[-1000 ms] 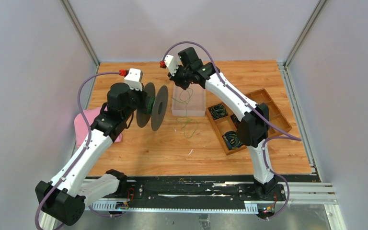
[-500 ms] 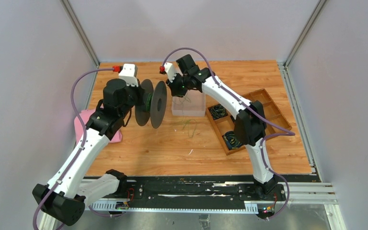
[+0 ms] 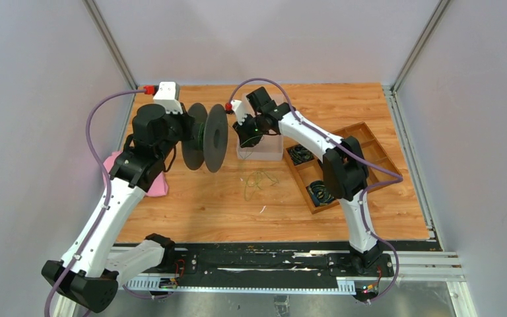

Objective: Wrap the cables

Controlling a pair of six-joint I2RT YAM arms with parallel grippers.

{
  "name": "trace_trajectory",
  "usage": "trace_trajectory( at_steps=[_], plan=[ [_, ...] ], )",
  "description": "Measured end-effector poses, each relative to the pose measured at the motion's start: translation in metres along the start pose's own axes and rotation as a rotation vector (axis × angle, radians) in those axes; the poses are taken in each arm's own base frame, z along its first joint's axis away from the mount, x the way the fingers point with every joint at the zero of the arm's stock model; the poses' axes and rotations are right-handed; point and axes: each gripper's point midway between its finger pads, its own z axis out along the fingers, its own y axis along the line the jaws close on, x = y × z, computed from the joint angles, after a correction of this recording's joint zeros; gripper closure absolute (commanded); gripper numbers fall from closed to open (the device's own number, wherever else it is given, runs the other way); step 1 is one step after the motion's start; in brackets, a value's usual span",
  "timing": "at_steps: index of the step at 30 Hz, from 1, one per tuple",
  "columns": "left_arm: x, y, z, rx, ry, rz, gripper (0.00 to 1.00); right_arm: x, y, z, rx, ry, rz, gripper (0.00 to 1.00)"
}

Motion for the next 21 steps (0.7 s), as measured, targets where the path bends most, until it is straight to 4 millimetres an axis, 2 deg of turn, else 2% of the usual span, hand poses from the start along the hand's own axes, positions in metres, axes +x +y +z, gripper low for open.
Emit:
trace_trajectory(
  at_steps=[11, 21],
  plan=[
    [-0.019, 0.006, -0.006, -0.02, -0.034, -0.031, 1.0, 0.002, 0.009, -0.014, -0.062, -0.044, 0.033, 0.78],
    [-0.022, 0.019, -0.005, -0.059, -0.043, -0.043, 1.0, 0.014, 0.027, -0.022, -0.117, -0.052, 0.041, 0.79]
  ],
)
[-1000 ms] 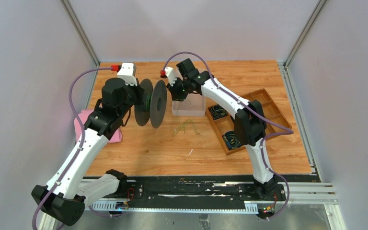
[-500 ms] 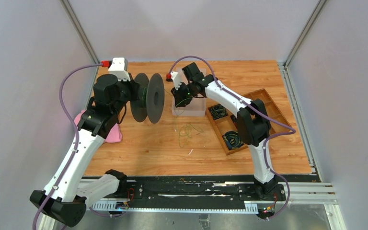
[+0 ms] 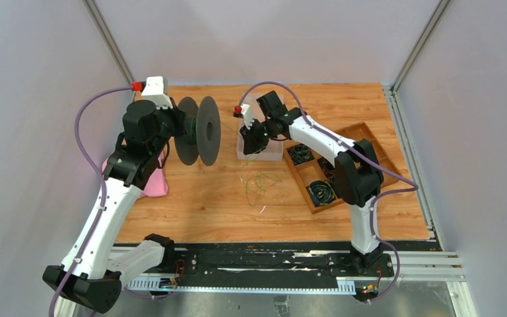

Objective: Wrap the cables

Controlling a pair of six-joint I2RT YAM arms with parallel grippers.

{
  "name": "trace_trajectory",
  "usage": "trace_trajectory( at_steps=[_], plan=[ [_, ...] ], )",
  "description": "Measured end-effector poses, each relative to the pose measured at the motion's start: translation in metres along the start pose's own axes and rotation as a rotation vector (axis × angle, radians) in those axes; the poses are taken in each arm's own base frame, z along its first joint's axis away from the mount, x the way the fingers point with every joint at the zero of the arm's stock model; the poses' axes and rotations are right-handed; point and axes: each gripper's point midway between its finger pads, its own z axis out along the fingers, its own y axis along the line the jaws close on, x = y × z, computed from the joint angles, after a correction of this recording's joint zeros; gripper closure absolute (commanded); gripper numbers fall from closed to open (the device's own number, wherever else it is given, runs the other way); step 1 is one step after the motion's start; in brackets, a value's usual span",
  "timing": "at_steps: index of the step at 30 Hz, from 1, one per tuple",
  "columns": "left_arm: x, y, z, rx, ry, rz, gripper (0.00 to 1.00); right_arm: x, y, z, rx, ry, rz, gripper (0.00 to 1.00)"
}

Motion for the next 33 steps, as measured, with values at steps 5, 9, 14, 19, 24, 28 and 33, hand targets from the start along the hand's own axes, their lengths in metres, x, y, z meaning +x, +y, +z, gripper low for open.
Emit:
trace_trajectory(
  at_steps=[5, 9, 14, 19, 24, 28, 33],
  plan=[
    [-0.003, 0.007, 0.001, -0.024, -0.011, -0.005, 1.0, -0.001, 0.015, -0.013, -0.023, -0.032, -0.005, 0.81],
    [-0.004, 0.009, 0.002, -0.031, -0.013, -0.015, 1.0, -0.003, 0.028, -0.022, -0.044, -0.072, -0.002, 0.87],
    [-0.001, 0.013, 0.009, -0.047, -0.002, -0.048, 1.0, 0.007, 0.038, -0.018, -0.069, -0.098, 0.031, 0.93],
    [0.002, 0.018, 0.013, -0.071, 0.007, -0.075, 1.0, 0.023, 0.043, -0.007, -0.082, -0.098, 0.081, 0.95],
    [0.001, 0.022, 0.014, -0.093, 0.0, -0.075, 1.0, 0.026, 0.055, 0.0, -0.097, -0.112, 0.102, 0.95],
    [0.0, 0.026, 0.019, -0.117, -0.006, -0.068, 1.0, 0.019, 0.073, 0.006, -0.123, -0.131, 0.084, 0.96],
    [-0.001, 0.031, 0.024, -0.144, -0.017, -0.068, 1.0, 0.012, 0.095, 0.013, -0.156, -0.145, 0.06, 0.97]
  ],
)
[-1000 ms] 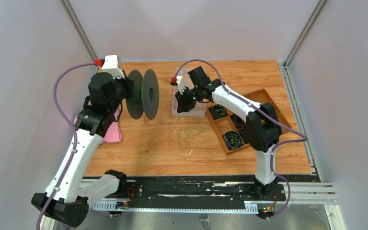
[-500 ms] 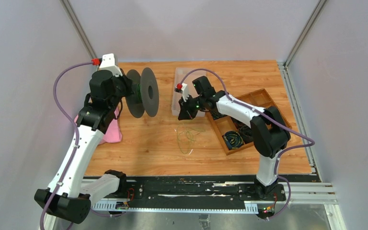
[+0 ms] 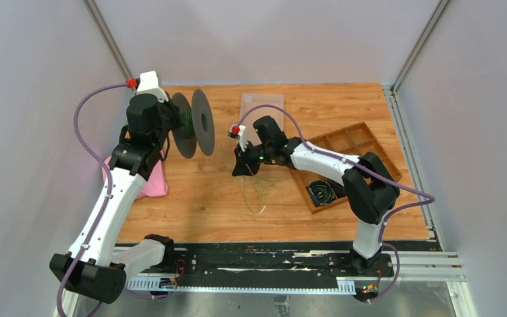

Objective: Wrap the cables

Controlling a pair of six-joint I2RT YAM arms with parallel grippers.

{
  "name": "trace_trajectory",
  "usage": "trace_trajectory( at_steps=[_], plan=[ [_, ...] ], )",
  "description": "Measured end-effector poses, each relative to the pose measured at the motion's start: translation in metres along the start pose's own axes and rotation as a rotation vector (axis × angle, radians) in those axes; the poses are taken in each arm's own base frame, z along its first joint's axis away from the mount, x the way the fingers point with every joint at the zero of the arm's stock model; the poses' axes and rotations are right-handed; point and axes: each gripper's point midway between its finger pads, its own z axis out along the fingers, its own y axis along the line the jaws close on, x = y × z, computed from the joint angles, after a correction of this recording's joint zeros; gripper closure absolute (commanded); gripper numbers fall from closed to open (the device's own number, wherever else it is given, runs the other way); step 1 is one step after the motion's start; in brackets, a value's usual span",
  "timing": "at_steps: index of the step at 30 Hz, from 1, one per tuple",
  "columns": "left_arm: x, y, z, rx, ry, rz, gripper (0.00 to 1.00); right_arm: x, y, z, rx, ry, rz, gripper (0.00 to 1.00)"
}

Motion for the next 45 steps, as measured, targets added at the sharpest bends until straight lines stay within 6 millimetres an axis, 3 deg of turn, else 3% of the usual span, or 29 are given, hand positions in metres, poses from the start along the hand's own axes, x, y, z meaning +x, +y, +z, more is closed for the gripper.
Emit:
trace_trajectory(
  at_steps=[16, 25, 32, 45],
  plan=[
    [-0.01, 0.008, 0.016, -0.066, -0.059, 0.013, 1.0, 0.007, 0.075, 0.03, -0.144, 0.061, -0.055, 0.99],
    [0.006, 0.016, 0.023, -0.102, -0.06, 0.079, 1.0, -0.04, 0.101, 0.017, -0.2, 0.024, -0.097, 0.99],
    [0.017, 0.011, 0.025, -0.1, -0.063, 0.141, 1.0, -0.071, 0.115, 0.001, -0.22, 0.008, -0.129, 0.99],
    [0.048, 0.004, 0.026, -0.067, -0.036, 0.248, 0.99, -0.129, 0.114, -0.032, -0.089, -0.037, -0.254, 0.99]
  ],
)
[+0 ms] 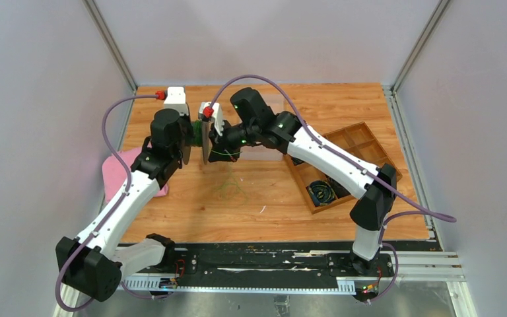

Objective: Wrap the cables

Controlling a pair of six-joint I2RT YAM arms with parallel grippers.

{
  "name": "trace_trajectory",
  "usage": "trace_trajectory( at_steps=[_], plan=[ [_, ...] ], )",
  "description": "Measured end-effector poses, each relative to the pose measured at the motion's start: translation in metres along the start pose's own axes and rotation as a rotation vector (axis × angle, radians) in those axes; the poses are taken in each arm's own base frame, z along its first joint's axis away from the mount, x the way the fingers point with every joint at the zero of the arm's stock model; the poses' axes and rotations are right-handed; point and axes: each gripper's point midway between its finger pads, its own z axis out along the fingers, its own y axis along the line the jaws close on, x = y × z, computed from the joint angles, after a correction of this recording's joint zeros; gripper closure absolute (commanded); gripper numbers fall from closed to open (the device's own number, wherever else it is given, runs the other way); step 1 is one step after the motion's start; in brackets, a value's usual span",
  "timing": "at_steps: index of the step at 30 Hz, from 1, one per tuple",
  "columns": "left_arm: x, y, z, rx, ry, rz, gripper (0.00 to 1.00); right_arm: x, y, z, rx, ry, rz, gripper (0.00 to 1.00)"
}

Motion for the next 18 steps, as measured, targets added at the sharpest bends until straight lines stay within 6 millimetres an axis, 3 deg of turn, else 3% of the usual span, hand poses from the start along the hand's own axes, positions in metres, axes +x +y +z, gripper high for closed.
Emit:
trace_trajectory(
  at_steps=[18],
  plan=[
    [0.025, -0.02, -0.019, 0.155, 0.02, 0.14, 1.0, -0.042, -0.05, -0.05, 0.26, -0.025, -0.117, 0.99]
  ],
)
